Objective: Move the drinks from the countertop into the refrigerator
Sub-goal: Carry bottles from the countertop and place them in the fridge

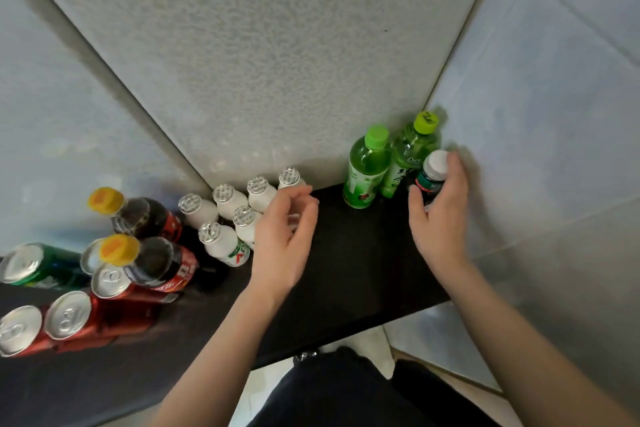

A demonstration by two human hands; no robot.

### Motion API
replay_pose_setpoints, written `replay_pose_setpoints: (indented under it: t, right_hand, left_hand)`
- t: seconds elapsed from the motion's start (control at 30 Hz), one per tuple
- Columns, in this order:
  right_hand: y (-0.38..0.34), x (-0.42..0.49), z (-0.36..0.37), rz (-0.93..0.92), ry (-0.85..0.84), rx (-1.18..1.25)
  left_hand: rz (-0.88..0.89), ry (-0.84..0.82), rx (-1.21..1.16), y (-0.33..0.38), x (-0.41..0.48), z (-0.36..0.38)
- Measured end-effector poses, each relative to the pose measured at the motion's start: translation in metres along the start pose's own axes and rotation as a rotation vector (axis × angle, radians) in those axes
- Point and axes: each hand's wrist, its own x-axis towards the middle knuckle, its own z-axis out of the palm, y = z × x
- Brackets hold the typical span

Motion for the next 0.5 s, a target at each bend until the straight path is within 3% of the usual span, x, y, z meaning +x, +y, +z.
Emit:
replay_pose_setpoints:
  t: [0.23,0.5]
  right_hand:
    - [0.002,-0.007,-0.008,-0.12,0.013,-0.029]
    - [0.005,-0.046,-0.03,-0.086,-0.005,-0.099]
  left_hand:
    - [0.118,-0.103,0.137,0.011,0.036,0.023]
    - [0.343,-0.245,0.37,0.021,0.077,0.073]
